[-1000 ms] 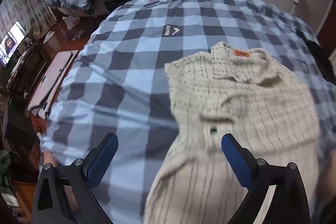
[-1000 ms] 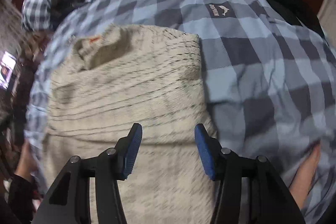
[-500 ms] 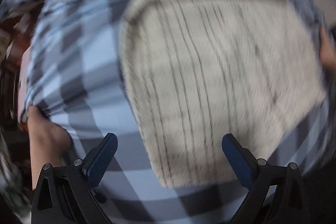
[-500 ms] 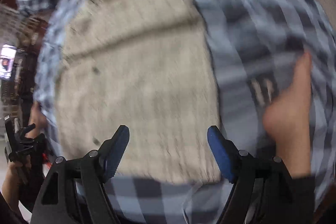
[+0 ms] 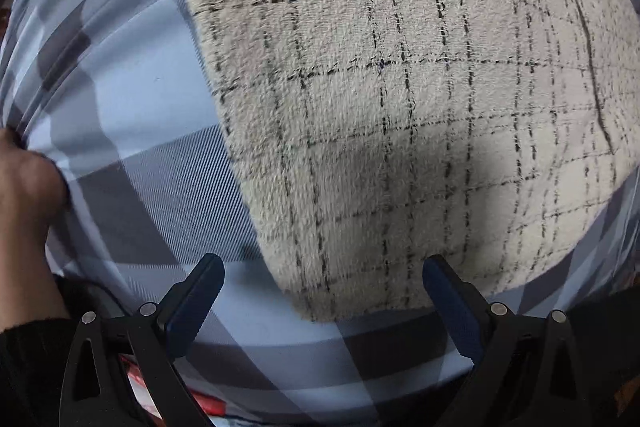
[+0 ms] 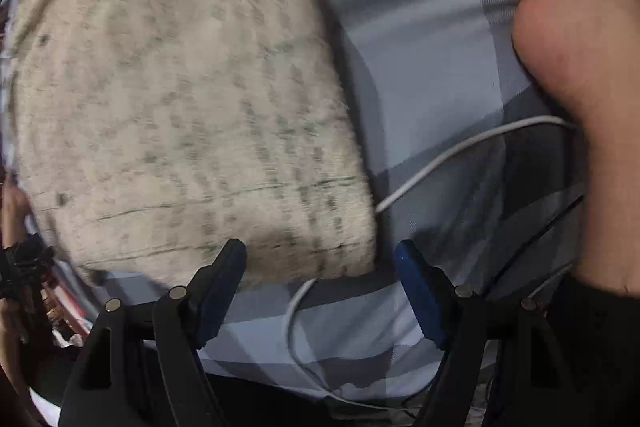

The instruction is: Fold small clothes

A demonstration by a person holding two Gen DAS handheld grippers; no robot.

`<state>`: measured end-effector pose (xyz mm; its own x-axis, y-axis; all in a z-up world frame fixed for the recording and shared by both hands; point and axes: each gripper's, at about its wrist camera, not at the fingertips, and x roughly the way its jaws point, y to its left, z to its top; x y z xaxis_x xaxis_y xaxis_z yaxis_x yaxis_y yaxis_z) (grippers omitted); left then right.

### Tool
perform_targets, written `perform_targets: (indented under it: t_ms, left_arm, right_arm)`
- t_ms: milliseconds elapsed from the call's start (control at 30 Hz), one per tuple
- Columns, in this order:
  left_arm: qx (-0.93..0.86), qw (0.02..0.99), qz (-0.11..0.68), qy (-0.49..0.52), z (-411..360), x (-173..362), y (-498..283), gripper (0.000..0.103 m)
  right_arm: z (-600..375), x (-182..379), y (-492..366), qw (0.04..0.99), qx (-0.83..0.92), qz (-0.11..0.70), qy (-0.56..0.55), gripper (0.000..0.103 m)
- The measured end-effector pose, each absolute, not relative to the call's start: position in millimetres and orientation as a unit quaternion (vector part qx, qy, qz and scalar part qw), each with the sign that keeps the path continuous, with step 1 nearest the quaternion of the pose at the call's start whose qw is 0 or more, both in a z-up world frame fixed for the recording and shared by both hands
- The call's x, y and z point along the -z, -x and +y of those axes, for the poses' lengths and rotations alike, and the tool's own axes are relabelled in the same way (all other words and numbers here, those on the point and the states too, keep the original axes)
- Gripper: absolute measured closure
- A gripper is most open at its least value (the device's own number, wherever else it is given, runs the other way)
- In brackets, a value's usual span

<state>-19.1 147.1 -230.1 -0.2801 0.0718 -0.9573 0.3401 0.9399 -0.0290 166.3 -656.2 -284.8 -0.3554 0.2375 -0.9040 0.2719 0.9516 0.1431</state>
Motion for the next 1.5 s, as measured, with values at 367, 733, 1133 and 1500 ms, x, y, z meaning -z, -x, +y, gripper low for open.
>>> perform_targets:
  t_ms: [367,733,1133,1500]
  left_arm:
    - [0.131,0.604,0.78,-0.099,119,218,-1,0.086]
    - [0.268,0.694,0.663,0.081,121,62,-41,0.095]
    - [0.107,0.611,0.783,-0.053,156,177,-30,0.095]
    - [0.11,0.627,0.767,-0.076,139,182,-46,0.093]
  right_arm:
    - [-657,291,-186,0.573,-0.037,0.803,-0.157,0.095]
    - [-668,158,-235,0.667,-0.214,0.641,-0.313,0.098]
    - [-713,292,-221,0.608,-0.024,0.764,-0.213,0.098]
    - [-656,302,-261,0.659,-0.027,0.752,0.015,0.023]
